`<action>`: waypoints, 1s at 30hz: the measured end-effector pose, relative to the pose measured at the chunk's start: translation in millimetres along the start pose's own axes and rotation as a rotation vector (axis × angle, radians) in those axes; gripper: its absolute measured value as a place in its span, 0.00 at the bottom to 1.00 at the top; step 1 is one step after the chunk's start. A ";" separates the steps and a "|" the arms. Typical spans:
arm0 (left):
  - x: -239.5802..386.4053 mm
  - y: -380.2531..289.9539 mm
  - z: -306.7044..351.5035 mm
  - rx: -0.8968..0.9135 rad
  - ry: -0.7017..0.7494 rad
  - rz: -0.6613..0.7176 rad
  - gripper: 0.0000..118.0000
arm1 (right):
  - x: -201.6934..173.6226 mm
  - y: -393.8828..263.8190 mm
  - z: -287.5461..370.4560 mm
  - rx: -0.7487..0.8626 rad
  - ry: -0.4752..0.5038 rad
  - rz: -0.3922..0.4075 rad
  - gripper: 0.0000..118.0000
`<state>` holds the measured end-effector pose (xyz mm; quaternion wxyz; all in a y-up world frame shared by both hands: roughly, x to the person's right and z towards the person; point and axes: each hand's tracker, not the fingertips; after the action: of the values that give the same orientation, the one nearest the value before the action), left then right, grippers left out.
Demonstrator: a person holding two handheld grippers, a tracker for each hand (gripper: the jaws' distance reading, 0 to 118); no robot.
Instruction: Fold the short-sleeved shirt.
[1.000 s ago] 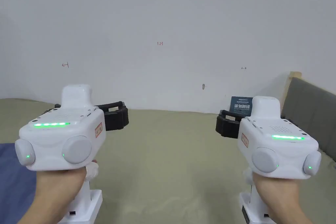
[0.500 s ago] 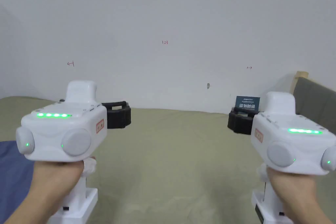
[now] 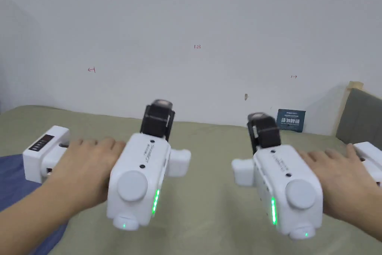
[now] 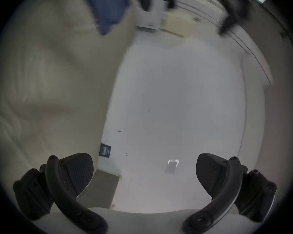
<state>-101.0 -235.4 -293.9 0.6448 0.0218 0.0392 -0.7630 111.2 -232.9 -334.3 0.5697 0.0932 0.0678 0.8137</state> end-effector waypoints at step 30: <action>-69.4 -71.2 12.7 -0.227 0.050 1.741 1.00 | 57.8 -76.5 14.5 -0.193 -0.152 -1.895 1.00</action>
<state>-159.4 -156.5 -273.1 0.9951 -0.0034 0.0985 0.0088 165.2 -152.3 -332.5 0.9999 0.0047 0.0105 0.0078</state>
